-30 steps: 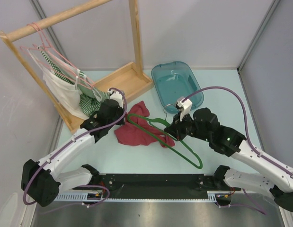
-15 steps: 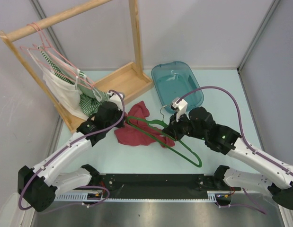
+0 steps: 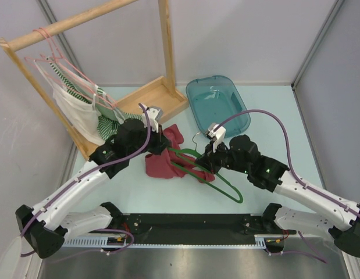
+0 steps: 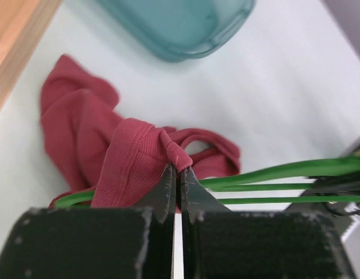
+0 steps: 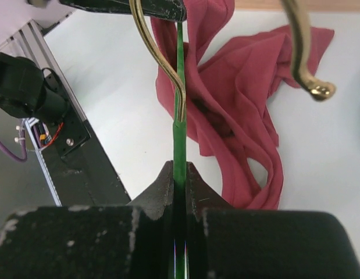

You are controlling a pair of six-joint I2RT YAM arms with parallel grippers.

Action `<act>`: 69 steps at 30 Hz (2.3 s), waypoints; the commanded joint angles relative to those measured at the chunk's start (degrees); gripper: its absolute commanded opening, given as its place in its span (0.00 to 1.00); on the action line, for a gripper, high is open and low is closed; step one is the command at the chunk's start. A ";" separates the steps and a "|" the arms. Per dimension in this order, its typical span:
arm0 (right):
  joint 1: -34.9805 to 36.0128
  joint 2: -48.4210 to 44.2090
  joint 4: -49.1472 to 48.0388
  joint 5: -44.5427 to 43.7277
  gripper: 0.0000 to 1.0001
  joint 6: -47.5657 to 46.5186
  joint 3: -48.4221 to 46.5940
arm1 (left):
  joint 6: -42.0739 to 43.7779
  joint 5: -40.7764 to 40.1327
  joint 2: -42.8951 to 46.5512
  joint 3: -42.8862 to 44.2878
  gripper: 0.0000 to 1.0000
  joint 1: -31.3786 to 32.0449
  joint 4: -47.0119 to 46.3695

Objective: Place the tank top on the hanger

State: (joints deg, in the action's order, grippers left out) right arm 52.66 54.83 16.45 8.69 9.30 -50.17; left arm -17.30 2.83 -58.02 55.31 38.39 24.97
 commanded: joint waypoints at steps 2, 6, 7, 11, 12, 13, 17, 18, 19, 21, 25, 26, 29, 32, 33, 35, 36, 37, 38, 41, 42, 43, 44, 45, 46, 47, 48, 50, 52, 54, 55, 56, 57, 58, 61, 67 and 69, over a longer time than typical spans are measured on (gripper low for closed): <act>0.33 -3.05 -14.41 1.51 0.00 0.71 5.15 | -2.74 3.94 0.54 4.46 0.00 3.00 -3.34; 0.25 -6.40 -20.05 0.11 0.00 2.12 9.21 | -4.32 7.18 1.59 2.70 0.00 3.18 -5.54; 0.25 -7.36 -20.40 -0.51 0.00 2.13 9.65 | -4.76 8.06 2.12 1.65 0.00 3.27 -6.07; 0.16 -8.51 -19.26 -2.27 0.00 1.16 9.57 | -5.47 12.10 3.00 -0.20 0.13 3.27 -6.87; 0.16 -8.51 -18.91 -2.36 0.00 0.81 9.05 | -5.20 12.28 3.17 -0.38 0.24 3.18 -6.43; 0.16 -8.60 -18.04 -2.53 0.00 0.63 8.78 | -4.85 12.29 3.44 -0.55 0.35 3.27 -5.30; 0.07 -8.95 -16.80 -3.15 0.00 -0.33 7.99 | -3.27 9.74 7.65 0.15 0.86 3.18 -2.21; -0.10 -8.95 -16.45 -3.15 0.00 -0.42 7.90 | -2.92 8.17 10.09 0.41 0.91 3.27 -1.86; -0.19 -9.12 -14.71 -2.89 0.00 -0.86 7.72 | -2.48 7.63 11.25 1.20 0.95 3.27 -0.90; -0.54 -9.04 -13.99 -1.23 0.00 -1.39 7.28 | -0.46 6.49 13.97 2.25 0.99 3.18 0.25; -2.82 -8.42 -10.57 5.10 0.00 -3.06 5.00 | 6.12 8.32 15.83 5.24 0.99 3.18 3.23; -3.35 -8.33 -9.78 8.42 0.00 -3.84 3.78 | 9.53 9.38 16.01 5.60 0.99 3.27 3.68; -4.85 -7.63 -6.17 14.57 0.00 -5.16 0.71 | 16.91 17.62 17.41 5.16 0.94 3.27 4.21; -6.43 -6.58 -1.87 20.55 0.00 -6.92 -1.85 | 21.06 22.91 19.69 2.79 0.94 3.18 2.37; -6.78 -6.32 -0.73 22.15 0.00 -7.80 -3.51 | 21.78 23.62 19.87 2.09 0.94 3.18 2.10; -7.40 -5.52 2.09 25.84 0.00 -8.33 -4.67 | 23.09 25.72 19.09 2.00 0.93 3.18 2.18; -7.84 -5.26 3.49 26.98 0.00 -8.86 -5.63 | 23.19 26.17 18.56 2.17 0.94 3.27 2.27; -8.10 -4.91 3.94 28.91 0.00 -9.12 -5.99 | 23.80 26.61 18.03 2.17 0.94 3.18 2.19; -8.45 -4.73 4.55 30.06 0.00 -9.21 -6.34 | 24.06 27.66 17.25 2.08 0.94 3.18 2.27; -8.98 -3.85 6.40 32.88 0.00 -9.12 -7.48 | 24.60 30.03 15.31 1.82 0.94 3.27 2.01; -8.98 -3.68 6.40 33.75 0.00 -9.12 -7.48 | 24.16 30.56 14.87 1.12 0.93 3.18 1.23; -9.16 -3.24 6.40 34.29 0.00 -9.12 -7.57 | 23.89 31.53 14.69 0.59 0.93 3.27 0.70; -9.25 -3.06 6.49 34.73 0.00 -9.04 -7.66 | 23.72 33.19 14.34 -0.89 0.94 3.27 0.00; -9.33 -2.80 6.58 35.34 0.00 -9.12 -7.75 | 23.45 34.25 14.08 -1.51 0.93 3.18 -0.97; -9.42 -2.62 6.58 35.61 0.00 -9.12 -8.10 | 23.28 35.30 13.73 -2.04 0.93 3.18 -1.06; -9.42 -2.27 6.67 35.87 0.00 -10.52 -8.36 | 23.36 36.45 13.29 -2.48 0.92 3.27 -1.07; -9.51 -2.27 7.02 35.96 0.00 -10.62 -8.62 | 23.54 39.59 11.98 -2.49 0.90 3.27 -0.20; -9.51 -1.92 7.46 36.22 0.00 -11.23 -9.50 | 23.80 42.42 10.48 -2.31 0.89 3.18 1.04; -9.60 -1.66 7.64 36.57 0.00 -11.41 -10.29 | 23.89 44.36 9.07 -2.57 0.84 3.18 1.92; -9.60 -1.39 7.64 36.84 0.00 -11.59 -10.65 | 24.33 46.90 8.54 -3.28 0.76 3.27 1.92; -9.51 -1.13 7.72 37.01 0.00 -11.85 -10.91 | 24.33 47.52 8.45 -3.45 0.73 3.18 1.84; -9.60 -1.04 7.72 37.10 0.00 -12.02 -10.91 | 24.42 48.23 8.36 -3.71 0.69 3.27 1.84; -9.68 -0.78 7.72 37.36 0.00 -12.20 -11.00 | 24.68 48.84 8.36 -3.72 0.61 3.27 1.84; -9.77 -0.51 7.64 37.63 0.00 -12.37 -11.00 | 24.77 49.72 8.36 -3.89 0.57 3.27 1.84; -9.95 0.45 7.64 39.21 0.00 -12.64 -11.26 | 25.38 51.65 8.27 -4.16 0.36 3.27 1.84; -10.39 2.47 8.95 41.15 0.00 -13.61 -12.32 | 27.14 53.07 8.19 -5.12 0.00 3.18 2.45; -10.65 2.48 9.30 40.71 0.00 -13.87 -12.32 | 28.10 53.24 8.10 -5.56 0.00 3.27 3.24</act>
State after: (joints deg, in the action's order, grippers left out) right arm 42.72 56.84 27.53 49.21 -3.77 -59.27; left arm 7.60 50.94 -49.95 50.37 41.21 28.18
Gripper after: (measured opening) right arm 0.058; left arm 0.053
